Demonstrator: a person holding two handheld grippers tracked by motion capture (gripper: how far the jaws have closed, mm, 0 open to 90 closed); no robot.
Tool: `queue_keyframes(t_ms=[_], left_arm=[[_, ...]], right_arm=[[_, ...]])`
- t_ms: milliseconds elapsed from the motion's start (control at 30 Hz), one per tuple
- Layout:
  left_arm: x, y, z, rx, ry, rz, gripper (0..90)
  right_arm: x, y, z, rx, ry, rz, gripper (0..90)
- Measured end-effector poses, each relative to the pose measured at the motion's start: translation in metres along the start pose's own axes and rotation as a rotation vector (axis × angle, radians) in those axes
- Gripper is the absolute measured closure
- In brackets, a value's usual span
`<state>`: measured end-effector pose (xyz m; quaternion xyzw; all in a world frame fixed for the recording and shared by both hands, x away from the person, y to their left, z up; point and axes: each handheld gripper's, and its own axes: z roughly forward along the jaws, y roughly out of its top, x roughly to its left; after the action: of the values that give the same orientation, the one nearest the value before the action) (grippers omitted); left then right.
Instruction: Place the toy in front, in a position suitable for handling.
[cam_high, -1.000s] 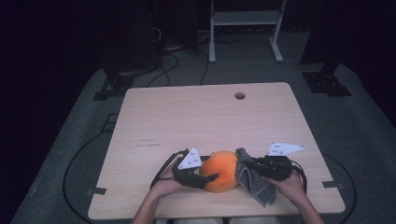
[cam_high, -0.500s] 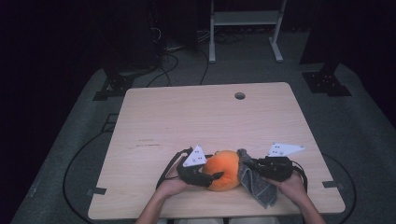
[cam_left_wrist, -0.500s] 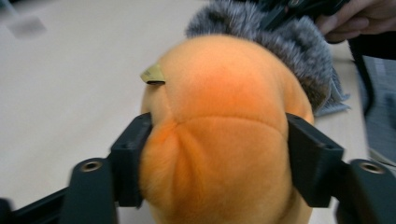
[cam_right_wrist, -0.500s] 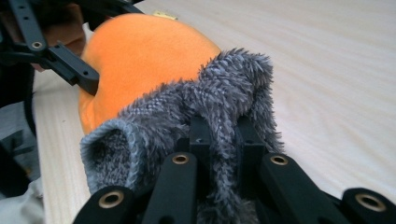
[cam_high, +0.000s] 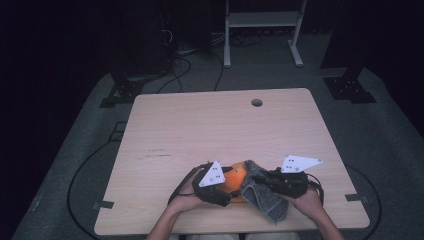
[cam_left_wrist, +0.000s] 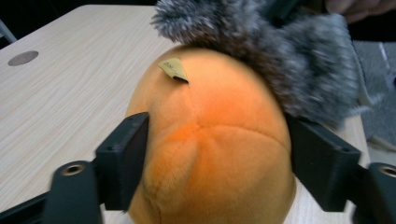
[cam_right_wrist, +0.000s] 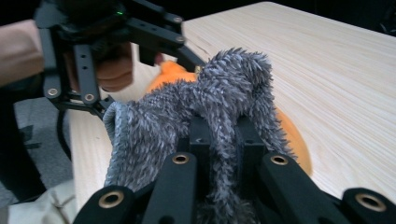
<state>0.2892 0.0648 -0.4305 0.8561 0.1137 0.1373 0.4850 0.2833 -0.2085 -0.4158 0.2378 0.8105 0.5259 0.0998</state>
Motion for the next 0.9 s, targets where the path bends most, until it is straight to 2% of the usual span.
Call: queue_keyframes(t_ms=[167, 267, 433, 533, 567, 600, 667, 767, 800, 900], left_arm=[[0.005, -0.006, -0.004, 0.010, -0.006, -0.016, 29.8], [0.009, -0.009, -0.008, 0.026, -0.018, -0.018, 30.6], [0.012, -0.011, -0.011, 0.046, -0.040, -0.025, 30.6], [0.012, -0.012, -0.013, 0.053, -0.049, -0.013, 30.6], [0.012, -0.012, -0.013, 0.056, -0.051, -0.011, 30.6], [0.012, -0.013, -0.014, 0.058, -0.054, -0.008, 30.6], [0.012, -0.014, -0.015, 0.061, -0.058, -0.003, 30.6], [0.013, -0.014, -0.015, 0.059, -0.069, -0.003, 30.3], [0.013, -0.014, -0.015, 0.057, -0.070, -0.003, 30.2], [0.010, -0.014, -0.015, 0.054, -0.075, 0.009, 30.0]], right_arm=[[-0.019, -0.014, -0.004, 0.013, -0.041, 0.089, 80.3], [-0.024, -0.020, -0.002, 0.018, -0.038, 0.124, 80.3], [-0.028, -0.026, 0.002, 0.037, -0.044, 0.152, 80.3], [-0.031, -0.029, 0.001, 0.075, -0.076, 0.160, 80.3], [-0.031, -0.029, -0.001, 0.063, -0.072, 0.164, 80.3], [-0.028, -0.025, -0.004, 0.020, -0.039, 0.170, 80.4], [-0.027, -0.023, -0.003, 0.022, -0.034, 0.168, 80.3], [-0.029, -0.028, 0.003, 0.056, -0.034, 0.176, 80.3], [-0.032, -0.030, 0.004, 0.095, -0.059, 0.181, 80.3], [-0.035, -0.031, 0.001, 0.094, -0.057, 0.193, 80.3]])
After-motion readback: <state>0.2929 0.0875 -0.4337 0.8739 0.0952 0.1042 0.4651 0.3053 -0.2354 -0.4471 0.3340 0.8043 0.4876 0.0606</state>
